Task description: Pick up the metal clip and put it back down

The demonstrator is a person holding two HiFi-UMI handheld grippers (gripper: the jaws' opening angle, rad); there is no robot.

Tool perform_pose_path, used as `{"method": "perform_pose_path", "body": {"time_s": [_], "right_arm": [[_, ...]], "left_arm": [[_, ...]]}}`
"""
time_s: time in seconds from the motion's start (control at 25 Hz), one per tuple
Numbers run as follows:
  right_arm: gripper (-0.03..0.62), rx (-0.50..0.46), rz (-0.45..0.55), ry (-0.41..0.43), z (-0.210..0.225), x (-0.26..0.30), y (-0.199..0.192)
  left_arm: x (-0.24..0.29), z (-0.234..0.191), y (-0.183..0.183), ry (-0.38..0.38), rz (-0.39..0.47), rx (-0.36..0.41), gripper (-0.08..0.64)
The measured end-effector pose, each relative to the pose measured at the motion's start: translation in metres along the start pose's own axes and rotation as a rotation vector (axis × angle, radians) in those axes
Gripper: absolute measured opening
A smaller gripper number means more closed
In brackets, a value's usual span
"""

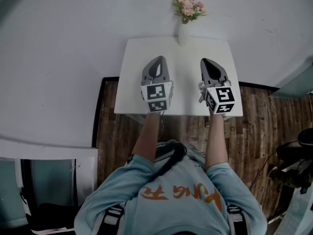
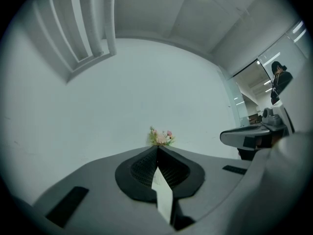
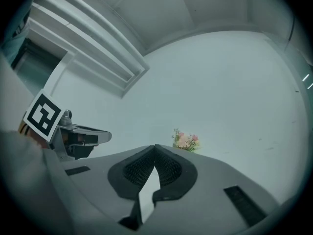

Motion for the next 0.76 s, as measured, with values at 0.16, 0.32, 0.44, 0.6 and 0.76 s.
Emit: {"method": "perform_pose_path", "body": {"time_s": [0.16,0.32,0.44,0.6,0.76], "right_arm": [[0.012,0.001,0.001,-0.016,0.011,-0.010,-0.001],[0.012,0.004,0.004,-0.025,0.020,-0.010,0.001],[0.012,0.007,0.000,-0.018,0.021,-0.010,0.000],[0.012,0.025,-0.012,0.005,0.024,-0.011,-0.004],[0.014,0.059,-0.040,0.060,0.023,-0.010,-0.008]], "left_arm": [[0.002,0.009,0.000,-0.017,0.003,0.006,0.025],[0.007,0.014,-0.002,-0.030,0.007,0.010,0.025],[0.009,0.017,0.000,-0.030,0.011,0.001,0.025],[0.012,0.022,-0.002,-0.039,-0.005,0.003,0.025],[0.016,0.025,-0.006,-0.047,-0.015,-0.009,0.025]]}}
Point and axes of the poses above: the fingertips, and each gripper's own axes: x forward along the fingers, z to its right, y out of its top, the point moved 4 cm from there along -x, backward along the fingers, and after that the axes turned 14 degrees about z, right-handed, at the moved point
